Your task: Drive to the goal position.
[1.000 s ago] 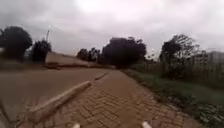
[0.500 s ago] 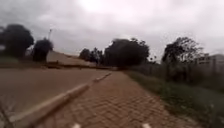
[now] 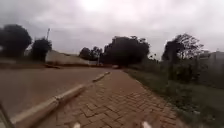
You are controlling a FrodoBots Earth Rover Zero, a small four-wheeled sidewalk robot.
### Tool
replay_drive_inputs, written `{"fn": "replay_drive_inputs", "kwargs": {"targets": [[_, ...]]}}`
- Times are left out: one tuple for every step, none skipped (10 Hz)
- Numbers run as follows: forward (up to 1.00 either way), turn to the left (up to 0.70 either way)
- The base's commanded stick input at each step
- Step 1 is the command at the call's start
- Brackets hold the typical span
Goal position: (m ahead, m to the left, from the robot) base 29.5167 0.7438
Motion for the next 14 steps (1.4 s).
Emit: {"fn": "replay_drive_inputs", "kwargs": {"targets": [[0.70,0.00],[0.70,0.00],[0.70,0.00],[0.70,0.00],[0.70,0.00],[0.70,0.00],[0.70,0.00],[0.70,-0.03],[0.70,-0.22],[0.70,-0.27],[0.70,-0.08],[0.70,0.12],[0.70,0.13],[0.70,0.14]]}}
